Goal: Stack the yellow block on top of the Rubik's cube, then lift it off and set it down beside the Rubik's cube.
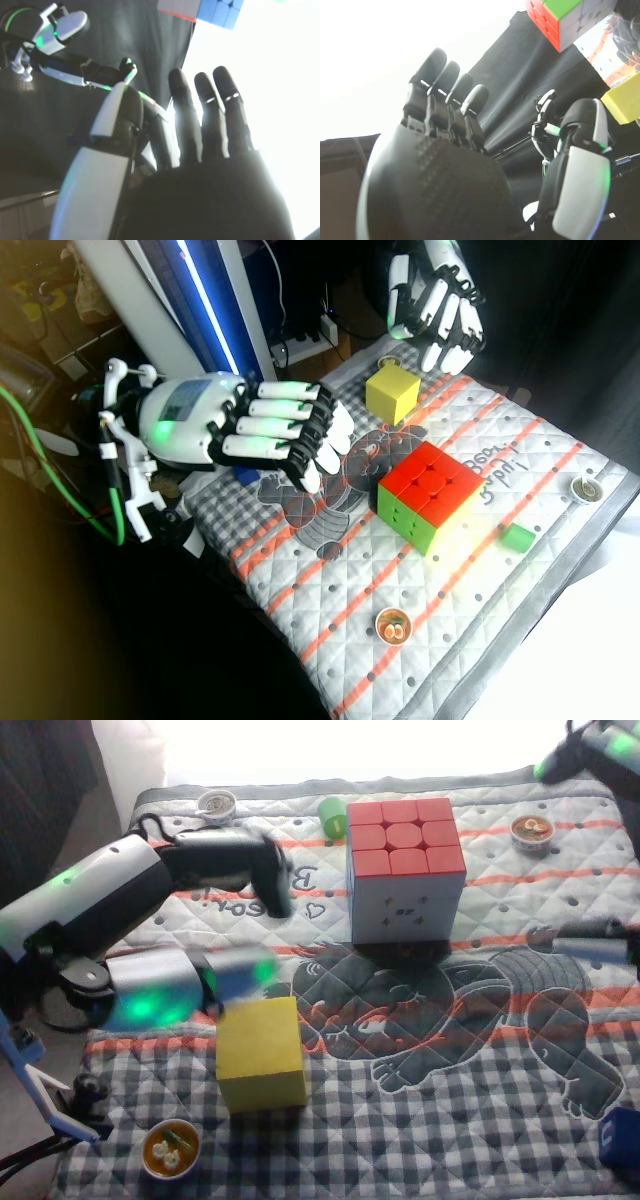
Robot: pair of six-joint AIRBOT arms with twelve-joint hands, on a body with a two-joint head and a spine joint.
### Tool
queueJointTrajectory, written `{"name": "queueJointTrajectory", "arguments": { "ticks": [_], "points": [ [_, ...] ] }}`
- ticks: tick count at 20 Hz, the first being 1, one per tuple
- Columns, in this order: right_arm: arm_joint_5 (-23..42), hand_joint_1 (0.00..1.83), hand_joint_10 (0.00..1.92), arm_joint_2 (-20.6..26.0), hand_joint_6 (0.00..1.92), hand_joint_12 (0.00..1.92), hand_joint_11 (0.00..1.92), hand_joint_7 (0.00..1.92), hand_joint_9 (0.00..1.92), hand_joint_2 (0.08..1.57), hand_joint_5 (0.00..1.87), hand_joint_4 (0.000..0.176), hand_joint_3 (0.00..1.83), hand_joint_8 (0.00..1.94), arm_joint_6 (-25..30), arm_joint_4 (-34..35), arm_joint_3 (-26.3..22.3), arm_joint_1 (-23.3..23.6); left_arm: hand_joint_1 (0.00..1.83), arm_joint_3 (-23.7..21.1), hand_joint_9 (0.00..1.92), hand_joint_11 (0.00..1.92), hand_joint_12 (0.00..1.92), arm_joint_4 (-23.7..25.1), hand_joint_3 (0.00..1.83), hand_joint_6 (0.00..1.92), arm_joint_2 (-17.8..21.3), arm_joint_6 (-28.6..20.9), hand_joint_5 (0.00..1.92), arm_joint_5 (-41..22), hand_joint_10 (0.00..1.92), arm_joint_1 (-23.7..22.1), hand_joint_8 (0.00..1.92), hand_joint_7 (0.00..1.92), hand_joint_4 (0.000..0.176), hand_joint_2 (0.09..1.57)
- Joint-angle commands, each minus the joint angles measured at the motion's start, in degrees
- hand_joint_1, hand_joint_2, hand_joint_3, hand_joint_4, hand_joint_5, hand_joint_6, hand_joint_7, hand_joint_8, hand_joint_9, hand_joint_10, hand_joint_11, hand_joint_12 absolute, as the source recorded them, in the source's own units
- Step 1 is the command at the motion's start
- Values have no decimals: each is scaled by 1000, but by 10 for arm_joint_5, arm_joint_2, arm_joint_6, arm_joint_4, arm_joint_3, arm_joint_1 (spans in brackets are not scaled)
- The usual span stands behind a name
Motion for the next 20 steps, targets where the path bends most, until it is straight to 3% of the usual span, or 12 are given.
{"name": "queueJointTrajectory", "arguments": {
  "ticks": [1, 3, 5, 7, 8, 9, 10, 11, 12, 14, 15, 20],
  "points": [
    [78, 904, 1088, 0, 942, 1722, 0, 333, 107, 586, 324, 0, 579, 685, -4, 0, 3, 7, 625, 1, 24, 0, 675, 15, 11, 4, 1, -4, 232, 72, 256, -6, 8, 172, 110, 851],
    [80, 923, 1196, 0, 981, 1791, 0, 344, 81, 594, 323, 0, 560, 761, -4, 0, 2, 7, 624, 1, 92, 0, 791, 15, 4, 0, 0, -4, 184, 72, 233, -6, 8, 204, 86, 870],
    [80, 965, 1256, 0, 1060, 1819, 0, 378, 192, 577, 336, 0, 611, 980, -4, 0, 2, 7, 614, 1, 124, 0, 923, 15, 2, 12, -1, -4, 219, 63, 221, -6, 7, 225, 81, 877],
    [79, 934, 1290, -1, 1080, 1830, 0, 386, 230, 569, 348, 0, 640, 1075, -4, 0, 1, 7, 638, 1, 123, 0, 963, 15, 2, 12, -1, -4, 249, 25, 210, -7, 5, 232, 90, 880],
    [79, 945, 1307, -1, 1074, 1849, 0, 346, 204, 581, 325, 0, 636, 1090, -4, 0, 1, 7, 703, 2, 118, 0, 960, 15, 0, 7, -1, -3, 240, 2, 204, -9, 5, 235, 118, 873],
    [79, 905, 1302, -1, 1054, 1853, 0, 341, 212, 595, 344, 0, 622, 1088, -4, 0, 1, 7, 756, 4, 170, 0, 1188, 15, 0, 6, -1, -3, 243, -19, 228, -12, 15, 272, 142, 844],
    [79, 893, 1293, -1, 1040, 1845, 15, 347, 227, 595, 362, 0, 627, 1080, -4, 0, 1, 7, 796, 5, 184, 0, 1314, 15, 0, 5, -1, -2, 248, -35, 246, -12, 11, 275, 149, 827],
    [79, 866, 1291, -1, 1048, 1832, 46, 375, 262, 581, 394, 0, 655, 1085, -4, 0, 1, 7, 823, 6, 177, 0, 1400, 15, 0, 4, -1, -2, 253, -51, 262, -12, 3, 252, 136, 803],
    [79, 830, 1296, -1, 1069, 1848, 44, 415, 278, 563, 412, 0, 698, 1071, -4, 0, 1, 7, 799, 8, 129, 0, 1370, 15, 0, 0, -1, -2, 223, -65, 271, -12, 0, 214, 146, 808],
    [79, 792, 1323, -1, 1094, 1862, 35, 426, 289, 555, 409, 0, 720, 1100, -4, 0, 1, 7, 820, 15, 56, 0, 1240, 15, 0, 3, -4, -2, 239, -99, 292, -12, 0, 197, 144, 796],
    [79, 804, 1312, -1, 1109, 1866, 19, 414, 273, 551, 398, 0, 743, 1088, -4, 0, 1, 7, 776, 17, 48, 0, 1171, 15, 0, 1, -6, -2, 239, -114, 305, -12, 0, 197, 158, 800],
    [79, 889, 1278, -1, 1114, 1835, 111, 515, 399, 535, 439, 0, 792, 1055, -4, -1, 1, 7, 681, 26, 21, 0, 921, 15, 3, 1, -23, 29, 229, -187, 266, -12, 1, 177, 139, 822]
  ]
}}
